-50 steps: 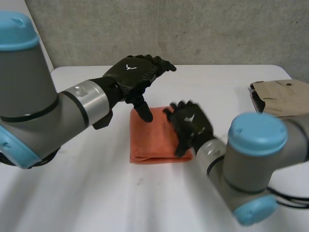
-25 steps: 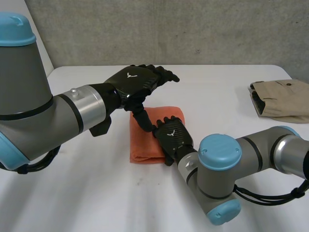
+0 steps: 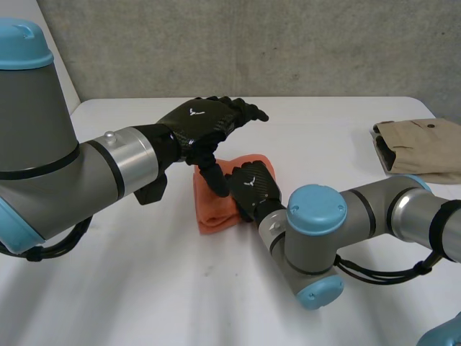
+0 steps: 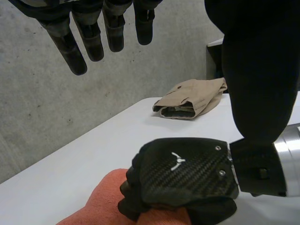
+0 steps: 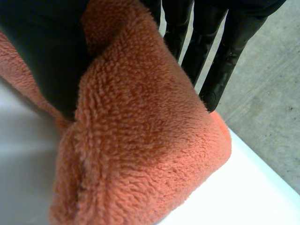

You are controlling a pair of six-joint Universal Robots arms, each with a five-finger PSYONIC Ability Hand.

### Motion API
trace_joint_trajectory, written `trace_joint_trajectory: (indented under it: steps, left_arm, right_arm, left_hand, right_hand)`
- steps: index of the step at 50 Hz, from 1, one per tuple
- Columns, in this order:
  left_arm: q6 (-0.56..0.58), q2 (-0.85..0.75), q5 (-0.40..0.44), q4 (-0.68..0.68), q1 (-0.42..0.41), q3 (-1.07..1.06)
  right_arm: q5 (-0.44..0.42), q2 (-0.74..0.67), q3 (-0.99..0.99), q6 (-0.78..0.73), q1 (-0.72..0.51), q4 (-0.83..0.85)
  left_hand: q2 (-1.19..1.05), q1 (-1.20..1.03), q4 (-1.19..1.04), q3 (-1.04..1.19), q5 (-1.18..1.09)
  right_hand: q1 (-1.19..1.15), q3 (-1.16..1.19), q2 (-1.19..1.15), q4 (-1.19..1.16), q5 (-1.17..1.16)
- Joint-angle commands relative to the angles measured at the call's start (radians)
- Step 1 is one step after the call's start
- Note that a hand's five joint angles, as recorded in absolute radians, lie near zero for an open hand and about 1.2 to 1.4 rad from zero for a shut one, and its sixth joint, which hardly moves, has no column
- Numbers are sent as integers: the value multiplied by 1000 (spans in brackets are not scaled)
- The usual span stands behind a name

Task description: Fold the laundry.

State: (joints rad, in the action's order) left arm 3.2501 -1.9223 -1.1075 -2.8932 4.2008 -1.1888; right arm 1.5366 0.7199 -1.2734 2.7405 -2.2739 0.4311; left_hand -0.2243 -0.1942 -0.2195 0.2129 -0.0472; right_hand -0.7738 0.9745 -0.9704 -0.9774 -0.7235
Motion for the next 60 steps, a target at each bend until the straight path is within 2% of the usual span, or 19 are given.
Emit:
trace_joint_trajectory:
  steps: [1, 5, 9, 13, 16, 17, 20, 21, 25, 31, 37, 41, 51, 55, 60]
  left_arm:
    - [0, 0, 0, 0, -1, 0]
    - [0, -1, 0, 0, -1, 0]
    - [-3, -1, 0, 0, 1, 0]
    - [-4, -1, 0, 0, 1, 0]
    - [-4, -1, 0, 0, 2, 0]
    - [-4, -1, 0, -1, 2, 0]
    - [-4, -1, 0, -1, 4, 0]
    - [-4, -1, 0, -1, 4, 0]
    - [-4, -1, 0, -1, 5, 0]
    - [-4, -1, -2, -1, 5, 0]
    - [-4, -1, -2, -1, 5, -2]
    - [-6, -1, -2, -1, 5, -2]
    - [-4, -14, -2, -1, 1, -5]
    - [-4, -20, -2, -3, -1, -5]
    - [-4, -23, -2, -3, -4, -5]
  right_arm:
    - [-9, -14, 43, -2, 19, -15]
    - [-12, -23, 68, -12, 54, -44]
    - [-16, -10, 72, -50, 148, -84]
    - [-61, 21, 62, -156, 275, -144]
    - [-145, 49, 63, -237, 376, -184]
    - [-200, 56, 63, -267, 422, -198]
    - [-283, 58, 83, -308, 487, -215]
    - [-341, 56, 106, -329, 516, -218]
    - [-421, 43, 233, -338, 551, -218]
    - [-400, 0, 468, -242, 597, -186]
    - [-293, -65, 721, -29, 646, -103]
    - [-297, -109, 804, 13, 704, -106]
    - [-415, -175, 735, -7, 846, -195]
    - [-461, -188, 616, -108, 916, -198]
    - [-460, -189, 520, -283, 976, -213]
  left_hand:
    - [-13, -43, -18, 24, -15]
    - [-16, -46, -20, 27, -18]
    - [-16, -46, -20, 27, -18]
    - [-16, -46, -20, 27, -18]
    - [-16, -46, -20, 27, -18]
    - [-16, -46, -20, 27, -18]
    - [-16, -46, -20, 27, -18]
    - [-16, -46, -20, 27, -18]
    - [-13, -43, -18, 24, -15]
    - [-13, -43, -18, 24, -15]
    - [-16, -46, -20, 27, -18]
    - [-16, -46, -20, 27, -18]
    - [-16, -46, -20, 27, -18]
    - [-16, -46, -20, 27, -18]
    - [-16, -46, -20, 27, -18]
  right_hand:
    - [-622, 421, -425, -418, -498]
    - [-622, 422, -426, -419, -498]
    - [-622, 422, -426, -419, -498]
    - [-622, 422, -426, -419, -498]
    - [-622, 422, -426, -419, -498]
    - [-622, 422, -426, -419, -498]
    - [-622, 422, -426, -419, -498]
    - [-622, 422, -426, -419, -498]
    - [-622, 422, -426, -419, -498]
    - [-622, 422, -426, -419, -498]
    - [-622, 422, -426, -419, -498]
    - [-622, 422, -426, -419, -498]
    - [-622, 422, -426, -419, -498]
    - [-622, 422, -426, -419, -498]
    - [-618, 417, -421, -414, -493]
